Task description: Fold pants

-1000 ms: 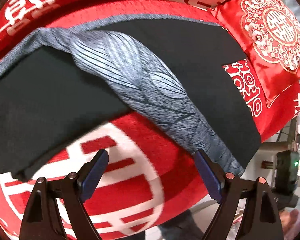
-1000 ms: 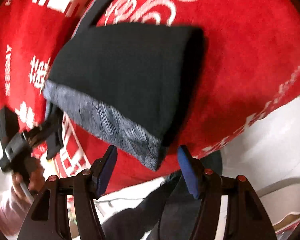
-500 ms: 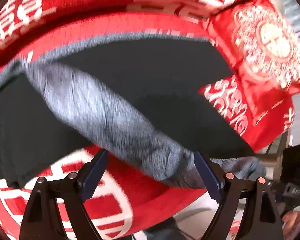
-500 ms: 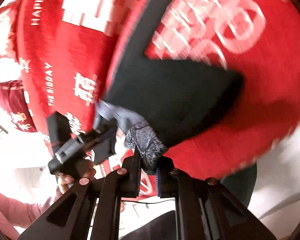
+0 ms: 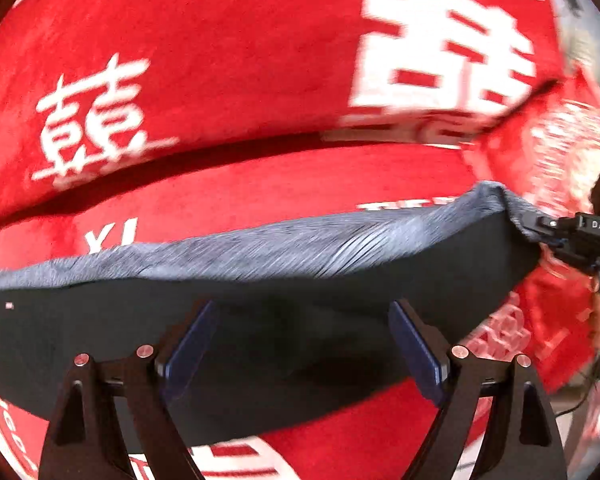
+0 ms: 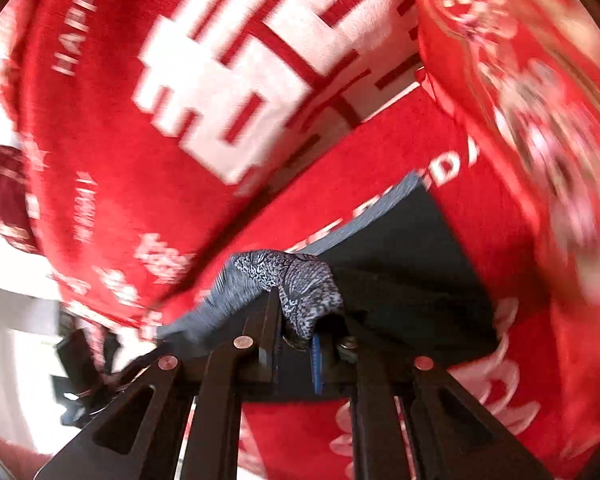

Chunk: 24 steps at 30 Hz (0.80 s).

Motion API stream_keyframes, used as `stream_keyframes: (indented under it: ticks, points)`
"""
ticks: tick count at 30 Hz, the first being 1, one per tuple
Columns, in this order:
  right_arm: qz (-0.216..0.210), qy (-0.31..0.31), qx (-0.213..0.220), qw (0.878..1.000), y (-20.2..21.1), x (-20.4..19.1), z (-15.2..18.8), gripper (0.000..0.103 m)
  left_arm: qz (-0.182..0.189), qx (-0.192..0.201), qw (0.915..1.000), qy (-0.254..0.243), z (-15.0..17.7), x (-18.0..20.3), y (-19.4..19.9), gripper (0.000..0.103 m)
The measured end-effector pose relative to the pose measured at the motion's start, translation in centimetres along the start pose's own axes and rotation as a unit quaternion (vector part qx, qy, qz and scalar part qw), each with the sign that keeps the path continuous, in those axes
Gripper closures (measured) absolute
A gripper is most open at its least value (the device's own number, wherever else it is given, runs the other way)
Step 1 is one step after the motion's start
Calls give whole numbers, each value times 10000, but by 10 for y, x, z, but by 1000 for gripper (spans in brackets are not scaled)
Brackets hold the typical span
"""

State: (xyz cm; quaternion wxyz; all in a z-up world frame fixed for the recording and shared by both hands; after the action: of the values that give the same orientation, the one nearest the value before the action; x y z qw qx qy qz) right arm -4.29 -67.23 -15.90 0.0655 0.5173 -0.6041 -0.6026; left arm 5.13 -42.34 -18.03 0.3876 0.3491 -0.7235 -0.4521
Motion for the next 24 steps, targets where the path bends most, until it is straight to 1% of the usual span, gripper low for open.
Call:
stream_keyframes:
  ticks: [1,2,3,4,5,7,9,11,13,14,15,16,17,18,19,20,21,22,24]
  points:
    - [199,61,-144,9997,-10,6,-7,85,-137,-30,9999,87,-2,-6,-11,15]
    - [354,135,-340,9987,-21,13,-12,81,-307,-92,9994,155,-3,-12,-24,15]
    - [465,219,-559,9971,-31,17,-14,76,-401,-150,9989,196,-2,-16,-33,15]
    - [604,308,-717,9951,-37,19,-15,63,-492,-198,9983,245,-1,-19,-42,15]
    - [754,424,-763,9933,-38,18,-16,53,-579,-234,9977,282,-1,-21,-50,15]
    - [792,627,-563,9933,-29,8,-16,46,-711,-289,9966,292,1,-24,-61,15]
    - [879,630,-373,9934,-13,3,-3,46,-798,-380,9956,325,6,-28,-70,15]
    - [1291,430,-429,9898,-5,14,16,46,-804,-433,9951,367,9,-29,-73,15]
    - [1802,112,-606,9817,0,33,40,47,-846,-405,9950,331,11,-29,-74,15]
    - [1890,-104,-637,9799,0,43,51,51,-873,-399,9949,308,11,-28,-75,15]
    - [1911,-331,-630,9790,-2,51,58,55,-888,-400,9948,295,11,-28,-76,15]
    - [1912,-545,-618,9781,-4,60,61,77,-898,-401,9948,269,11,-27,-77,15]
    - [1781,-783,-529,9795,-9,69,60,86,-911,-401,9948,237,11,-27,-77,15]
    - [1697,-885,-470,9804,-11,71,58,89,-925,-400,9947,202,10,-25,-79,15]
    - [1657,-860,-317,9819,-10,70,50,91,-927,-397,9947,188,9,-25,-80,15]
    - [1691,-696,-199,9829,-7,65,44,91,-921,-393,9948,178,8,-25,-81,14]
    - [1785,-573,-193,9821,-5,62,41,91,-938,-389,9947,172,7,-24,-83,12]
    - [1864,-536,-281,9806,-6,64,43,91,-973,-393,9943,177,4,-20,-88,10]
    - [1955,-800,-573,9757,-8,74,58,86,-1013,-499,9933,251,3,-21,-87,10]
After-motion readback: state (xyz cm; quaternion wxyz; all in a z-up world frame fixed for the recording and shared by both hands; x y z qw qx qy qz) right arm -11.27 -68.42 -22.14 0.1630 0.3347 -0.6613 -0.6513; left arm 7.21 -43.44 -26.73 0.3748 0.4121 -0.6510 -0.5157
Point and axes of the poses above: each gripper's, at about its wrist camera, not at the fingertips, and y roughly against the way its jaws point, x to its right, z to its underside, the point moved 7 cm from there along -y, roughly the way its jaws point, and after that the axes turned 13 degrees about y, right-handed, at the moved point
